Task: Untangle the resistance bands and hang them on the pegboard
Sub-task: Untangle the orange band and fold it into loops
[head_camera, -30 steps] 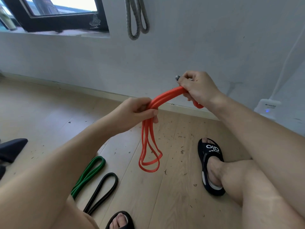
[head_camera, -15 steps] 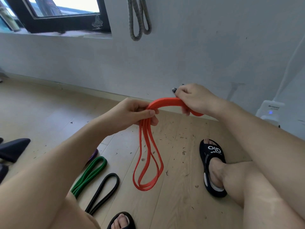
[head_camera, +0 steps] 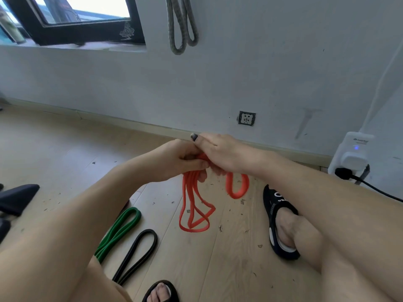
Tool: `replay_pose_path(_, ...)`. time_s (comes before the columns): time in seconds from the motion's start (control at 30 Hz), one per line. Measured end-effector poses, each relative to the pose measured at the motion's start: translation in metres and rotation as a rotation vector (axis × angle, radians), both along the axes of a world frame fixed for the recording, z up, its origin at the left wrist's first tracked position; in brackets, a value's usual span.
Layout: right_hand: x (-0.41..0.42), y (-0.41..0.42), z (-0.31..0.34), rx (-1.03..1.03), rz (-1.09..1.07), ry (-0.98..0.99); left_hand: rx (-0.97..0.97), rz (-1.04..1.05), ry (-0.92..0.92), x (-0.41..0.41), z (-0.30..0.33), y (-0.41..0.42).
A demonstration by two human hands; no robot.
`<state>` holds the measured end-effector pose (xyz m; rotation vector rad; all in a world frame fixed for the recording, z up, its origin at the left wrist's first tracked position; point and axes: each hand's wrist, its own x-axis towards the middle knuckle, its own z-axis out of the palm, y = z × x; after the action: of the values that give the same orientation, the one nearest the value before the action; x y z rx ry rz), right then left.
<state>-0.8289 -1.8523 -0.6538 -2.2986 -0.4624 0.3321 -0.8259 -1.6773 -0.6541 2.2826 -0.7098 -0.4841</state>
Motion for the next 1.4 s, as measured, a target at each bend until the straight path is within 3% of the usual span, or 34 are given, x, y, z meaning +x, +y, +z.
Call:
replay_pose_path(0.1, 0.008, -0.001, 0.000, -0.057, -0.047, -0.104, -0.010, 0.024, 0.032, 0.002, -0.001, 0.005)
replay_pose_path(0.3, 0.021, -0.029, 0.021, 0.265, -0.187, -0.131, 0.071, -0.031, 0.015, 0.003, -0.015, 0.013)
replay_pose_path(0.57, 0.026, -0.050, 0.018, 0.204, -0.202, -0.155, -0.092, 0.053, 0.063, 0.002, -0.012, 0.010)
replay_pose_path(0.8, 0.024, -0.044, 0.017, 0.209, -0.158, -0.164, -0.066, 0.079, 0.091, 0.005, -0.013, 0.012)
replay_pose_path(0.97, 0.029, -0.059, 0.011, 0.140, -0.155, -0.105, -0.155, 0.129, 0.076, 0.005, -0.009, 0.013)
replay_pose_path(1.2, 0.033, -0.064, 0.002, 0.083, -0.156, -0.001, -0.076, 0.052, 0.037, 0.004, -0.010, 0.011)
replay_pose_path(1.33, 0.033, -0.065, -0.003, -0.013, -0.119, 0.177, -0.072, 0.043, 0.024, 0.005, -0.007, 0.010)
replay_pose_path(1.4, 0.034, -0.064, -0.005, 0.046, -0.117, 0.313, -0.083, 0.034, 0.024, 0.004, -0.005, 0.009)
